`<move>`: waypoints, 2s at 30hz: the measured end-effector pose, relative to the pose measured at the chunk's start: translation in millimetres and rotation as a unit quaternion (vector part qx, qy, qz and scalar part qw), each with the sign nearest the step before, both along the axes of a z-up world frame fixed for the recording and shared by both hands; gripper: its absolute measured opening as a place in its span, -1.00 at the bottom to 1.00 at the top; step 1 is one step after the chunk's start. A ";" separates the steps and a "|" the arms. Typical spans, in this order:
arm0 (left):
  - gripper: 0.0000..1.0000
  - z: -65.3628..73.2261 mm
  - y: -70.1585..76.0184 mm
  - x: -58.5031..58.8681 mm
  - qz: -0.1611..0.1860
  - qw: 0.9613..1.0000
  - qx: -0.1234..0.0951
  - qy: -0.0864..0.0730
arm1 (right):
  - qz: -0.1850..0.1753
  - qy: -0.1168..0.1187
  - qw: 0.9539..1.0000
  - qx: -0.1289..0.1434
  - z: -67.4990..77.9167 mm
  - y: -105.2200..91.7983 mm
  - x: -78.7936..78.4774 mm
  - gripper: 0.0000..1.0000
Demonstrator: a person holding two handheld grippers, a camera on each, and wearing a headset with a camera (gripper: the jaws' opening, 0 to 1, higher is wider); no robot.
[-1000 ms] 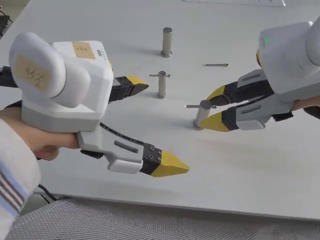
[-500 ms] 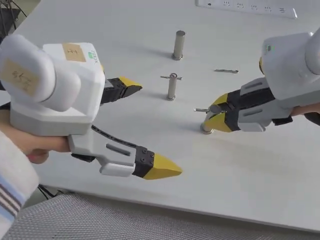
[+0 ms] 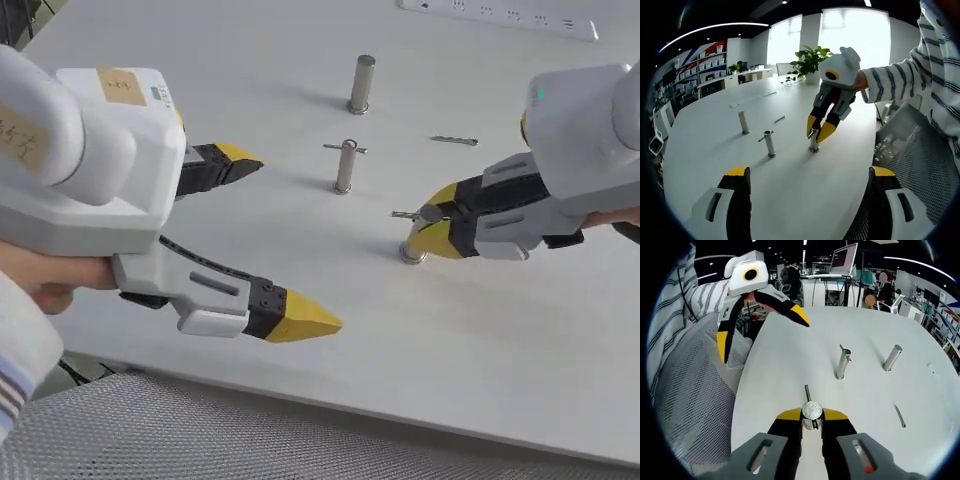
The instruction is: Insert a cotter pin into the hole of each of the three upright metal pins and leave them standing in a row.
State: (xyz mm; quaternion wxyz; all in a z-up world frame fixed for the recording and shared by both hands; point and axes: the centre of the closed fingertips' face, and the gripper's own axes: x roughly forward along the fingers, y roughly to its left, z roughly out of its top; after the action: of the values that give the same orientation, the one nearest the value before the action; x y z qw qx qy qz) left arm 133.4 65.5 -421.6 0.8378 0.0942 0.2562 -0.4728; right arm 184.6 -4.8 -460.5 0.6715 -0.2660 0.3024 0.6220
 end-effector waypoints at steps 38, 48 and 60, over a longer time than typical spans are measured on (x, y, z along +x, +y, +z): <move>0.87 -14.7 33.2 6.0 0.064 0.998 0.016 0.010 | -0.064 -0.021 0.998 0.005 0.2 -0.5 55.8 -0.83; 0.86 -19.3 32.2 3.6 0.051 0.998 0.021 0.022 | -0.068 -0.016 0.997 0.013 0.2 -1.2 56.9 -0.83; 0.86 -18.3 26.3 1.5 0.044 0.999 0.019 0.025 | -0.062 -0.014 0.998 0.021 1.8 3.6 54.0 -0.83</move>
State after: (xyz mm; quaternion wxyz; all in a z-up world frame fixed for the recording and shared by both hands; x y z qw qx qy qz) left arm 134.8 91.9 -439.9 0.8492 0.0870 0.2900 -0.4327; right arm 238.6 -1.2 -458.7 0.7181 -0.2413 0.2961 0.5818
